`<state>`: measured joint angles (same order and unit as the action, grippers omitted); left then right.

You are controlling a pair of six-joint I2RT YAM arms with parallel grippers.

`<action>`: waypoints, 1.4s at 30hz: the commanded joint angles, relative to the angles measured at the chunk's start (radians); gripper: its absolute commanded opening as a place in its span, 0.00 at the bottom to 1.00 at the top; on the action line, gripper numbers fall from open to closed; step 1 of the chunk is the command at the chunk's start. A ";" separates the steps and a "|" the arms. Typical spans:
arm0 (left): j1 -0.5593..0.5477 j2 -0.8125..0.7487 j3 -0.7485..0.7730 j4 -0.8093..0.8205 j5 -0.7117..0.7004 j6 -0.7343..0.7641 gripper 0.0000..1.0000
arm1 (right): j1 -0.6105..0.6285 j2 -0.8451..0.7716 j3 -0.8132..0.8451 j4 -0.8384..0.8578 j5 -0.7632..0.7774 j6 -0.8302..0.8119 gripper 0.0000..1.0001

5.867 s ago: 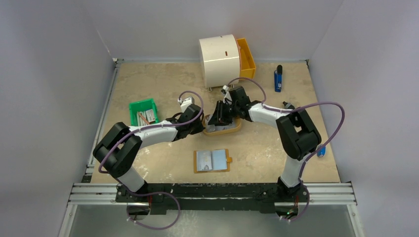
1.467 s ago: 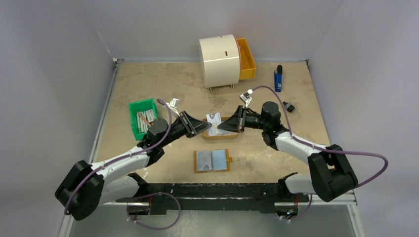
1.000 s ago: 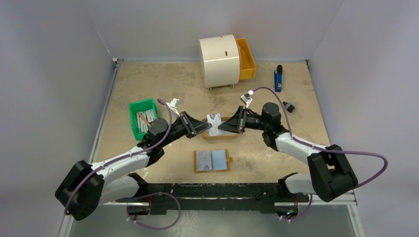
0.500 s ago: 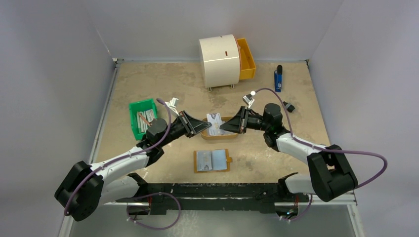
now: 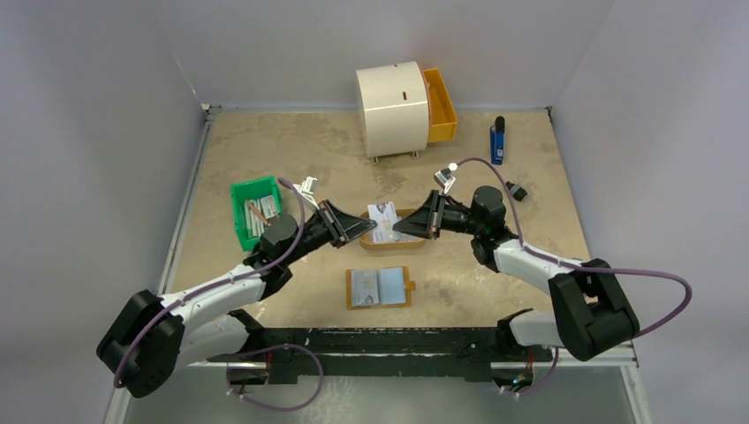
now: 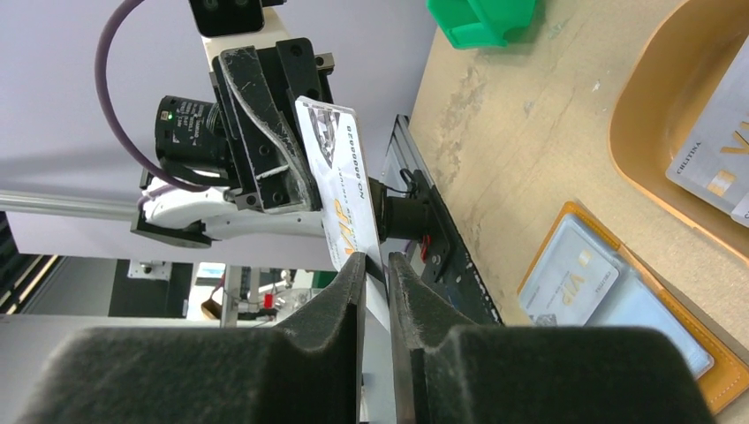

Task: Put the credit cards into the card holder
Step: Pick up the credit card from the storage box, then place the credit card in the storage box.

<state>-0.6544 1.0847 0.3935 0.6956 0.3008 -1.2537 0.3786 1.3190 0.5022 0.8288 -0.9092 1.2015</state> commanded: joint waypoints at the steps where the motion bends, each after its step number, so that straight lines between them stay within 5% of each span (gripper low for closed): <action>1: 0.003 -0.049 -0.003 0.110 -0.009 0.008 0.00 | -0.004 -0.026 -0.015 0.038 0.008 0.016 0.15; 14: 0.004 -0.077 -0.004 0.029 -0.058 0.049 0.00 | -0.019 -0.055 -0.044 0.056 0.019 0.037 0.01; 25: 0.010 -0.061 0.002 -0.089 -0.124 0.111 0.00 | -0.095 -0.141 -0.067 -0.035 0.013 0.011 0.00; 35: 0.013 0.150 0.146 -0.341 -0.261 0.190 0.00 | -0.128 -0.316 0.138 -0.673 0.167 -0.391 0.00; 42: 0.014 0.392 0.267 -0.320 -0.268 0.153 0.00 | -0.128 -0.347 0.176 -0.793 0.204 -0.470 0.00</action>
<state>-0.6479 1.4017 0.5720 0.3698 0.0616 -1.1069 0.2539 0.9878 0.6472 0.1646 -0.7425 0.8288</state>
